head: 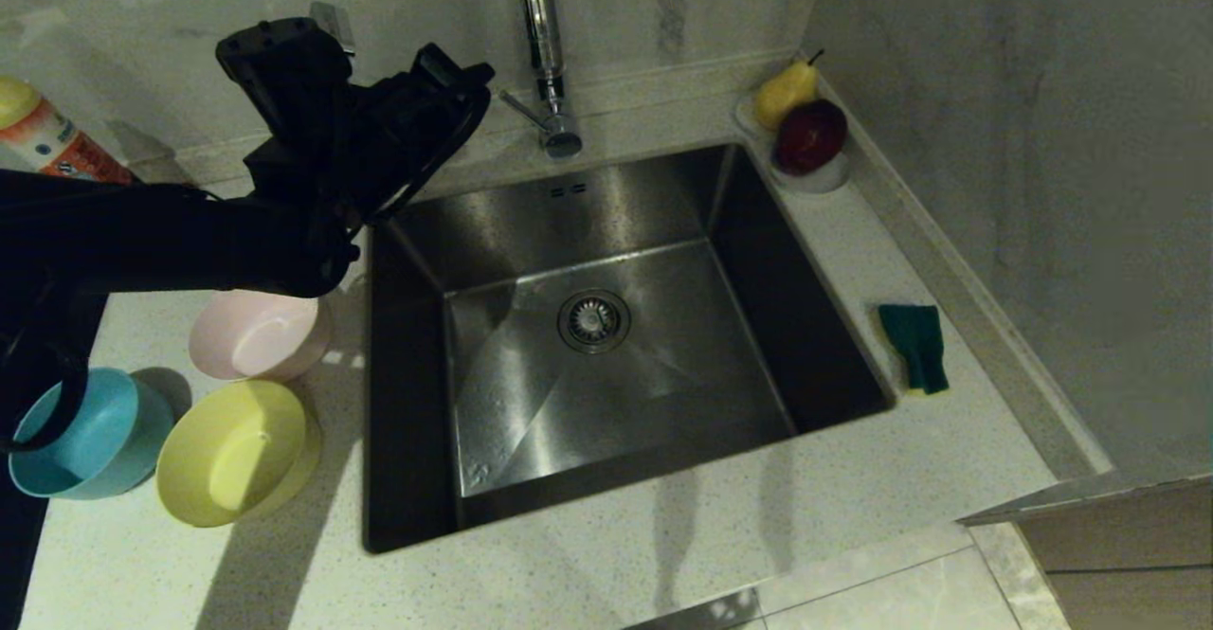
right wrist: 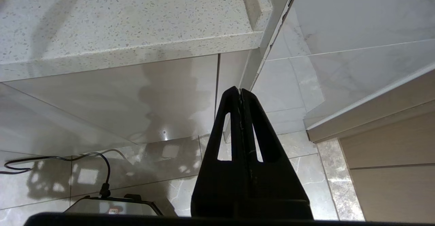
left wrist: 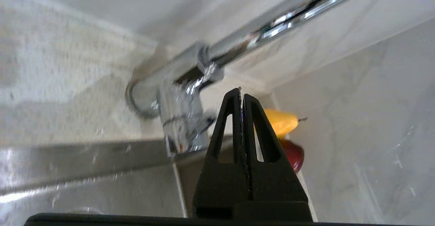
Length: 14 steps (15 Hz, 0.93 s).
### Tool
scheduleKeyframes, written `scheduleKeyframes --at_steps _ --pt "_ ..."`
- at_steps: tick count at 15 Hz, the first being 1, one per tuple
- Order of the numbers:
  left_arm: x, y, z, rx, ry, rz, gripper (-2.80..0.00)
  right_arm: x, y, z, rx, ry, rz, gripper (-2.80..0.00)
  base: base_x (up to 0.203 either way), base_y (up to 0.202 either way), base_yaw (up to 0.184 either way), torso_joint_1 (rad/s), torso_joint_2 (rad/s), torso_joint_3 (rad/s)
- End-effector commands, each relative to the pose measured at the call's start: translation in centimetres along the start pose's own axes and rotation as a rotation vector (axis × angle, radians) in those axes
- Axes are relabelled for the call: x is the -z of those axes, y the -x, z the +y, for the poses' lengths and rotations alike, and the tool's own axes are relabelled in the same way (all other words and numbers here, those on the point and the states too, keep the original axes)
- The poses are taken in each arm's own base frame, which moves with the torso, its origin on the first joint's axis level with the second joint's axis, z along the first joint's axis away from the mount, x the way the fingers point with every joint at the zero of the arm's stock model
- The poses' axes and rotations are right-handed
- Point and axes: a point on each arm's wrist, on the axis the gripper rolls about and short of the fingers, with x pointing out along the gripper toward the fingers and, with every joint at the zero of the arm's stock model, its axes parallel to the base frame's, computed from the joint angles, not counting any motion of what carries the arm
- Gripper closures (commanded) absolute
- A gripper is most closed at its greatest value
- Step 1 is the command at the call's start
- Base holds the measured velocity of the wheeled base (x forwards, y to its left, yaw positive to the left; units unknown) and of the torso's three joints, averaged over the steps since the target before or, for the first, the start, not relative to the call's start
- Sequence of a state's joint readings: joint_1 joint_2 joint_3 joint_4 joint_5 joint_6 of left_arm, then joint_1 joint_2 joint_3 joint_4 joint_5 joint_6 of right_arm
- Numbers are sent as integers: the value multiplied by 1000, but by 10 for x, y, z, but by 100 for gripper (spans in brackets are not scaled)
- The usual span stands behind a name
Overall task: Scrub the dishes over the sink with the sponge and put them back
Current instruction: Turn on the faucet
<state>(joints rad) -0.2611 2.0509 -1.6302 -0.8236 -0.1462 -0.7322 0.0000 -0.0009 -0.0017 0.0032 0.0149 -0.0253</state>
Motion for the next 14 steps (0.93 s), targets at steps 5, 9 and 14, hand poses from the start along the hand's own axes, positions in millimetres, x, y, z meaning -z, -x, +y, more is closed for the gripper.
scheduleKeyframes --at_steps 5,9,14 --pt "5 -17 8 26 -40 -31 0 0 0 0 0 1 1 0 0 0 0 0 0 0" --pt "14 -24 18 21 -65 -26 0 0 0 0 0 1 1 0 0 0 0 0 0 0" --pt "19 -28 24 20 -73 -25 0 0 0 0 0 1 1 0 0 0 0 0 0 0"
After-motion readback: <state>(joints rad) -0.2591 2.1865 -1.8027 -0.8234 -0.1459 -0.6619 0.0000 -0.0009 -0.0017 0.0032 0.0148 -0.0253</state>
